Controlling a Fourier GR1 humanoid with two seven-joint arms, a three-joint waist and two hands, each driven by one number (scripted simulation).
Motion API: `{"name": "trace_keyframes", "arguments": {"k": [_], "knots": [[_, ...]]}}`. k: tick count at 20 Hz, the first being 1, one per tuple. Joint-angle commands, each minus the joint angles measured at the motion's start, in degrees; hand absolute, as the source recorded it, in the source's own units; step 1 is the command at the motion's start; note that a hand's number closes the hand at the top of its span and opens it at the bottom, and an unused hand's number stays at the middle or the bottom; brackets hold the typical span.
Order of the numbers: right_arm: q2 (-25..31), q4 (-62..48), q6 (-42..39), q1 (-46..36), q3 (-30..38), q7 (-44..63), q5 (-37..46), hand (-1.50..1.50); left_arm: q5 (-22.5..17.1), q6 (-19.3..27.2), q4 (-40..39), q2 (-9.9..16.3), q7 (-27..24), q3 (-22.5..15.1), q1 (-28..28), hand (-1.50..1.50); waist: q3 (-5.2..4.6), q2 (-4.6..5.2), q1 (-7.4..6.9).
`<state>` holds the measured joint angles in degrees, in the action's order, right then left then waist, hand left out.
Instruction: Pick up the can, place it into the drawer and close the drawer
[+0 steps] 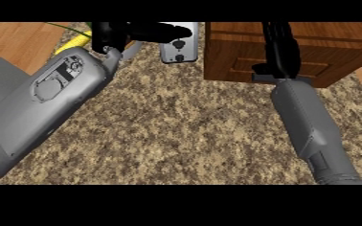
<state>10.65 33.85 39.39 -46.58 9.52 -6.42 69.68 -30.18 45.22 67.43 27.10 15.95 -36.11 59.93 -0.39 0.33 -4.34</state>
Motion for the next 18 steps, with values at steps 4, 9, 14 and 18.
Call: {"name": "trace_keyframes", "arguments": {"k": [4, 9, 14, 18], "knots": [[-0.3, -11.8, 2.9, -10.6, 2.5, 0.5, 0.0, -1.50, 1.5, -0.5, 4.5, 1.3, -1.0, 0.5, -5.0, -1.50, 0.50, 1.12, -0.70], [1.8, -15.6, 2.5, -14.6, 4.0, 0.8, -0.4, -1.50, 2.4, 0.2, 6.2, 0.7, -1.6, 0.7, -6.9, -1.50, 0.53, 1.42, -0.95], [1.6, -18.0, 4.0, -16.8, 5.1, 0.8, -0.6, -1.50, 3.1, -1.0, 9.3, 2.8, -2.4, 0.8, -10.8, -1.50, 0.53, 1.47, -1.64], [1.5, -20.0, 0.8, -18.8, 6.0, -1.3, -1.7, -1.50, 2.7, -1.6, 11.6, 3.9, -1.4, 2.0, -11.2, -1.50, 0.57, 1.59, -2.18]]}}
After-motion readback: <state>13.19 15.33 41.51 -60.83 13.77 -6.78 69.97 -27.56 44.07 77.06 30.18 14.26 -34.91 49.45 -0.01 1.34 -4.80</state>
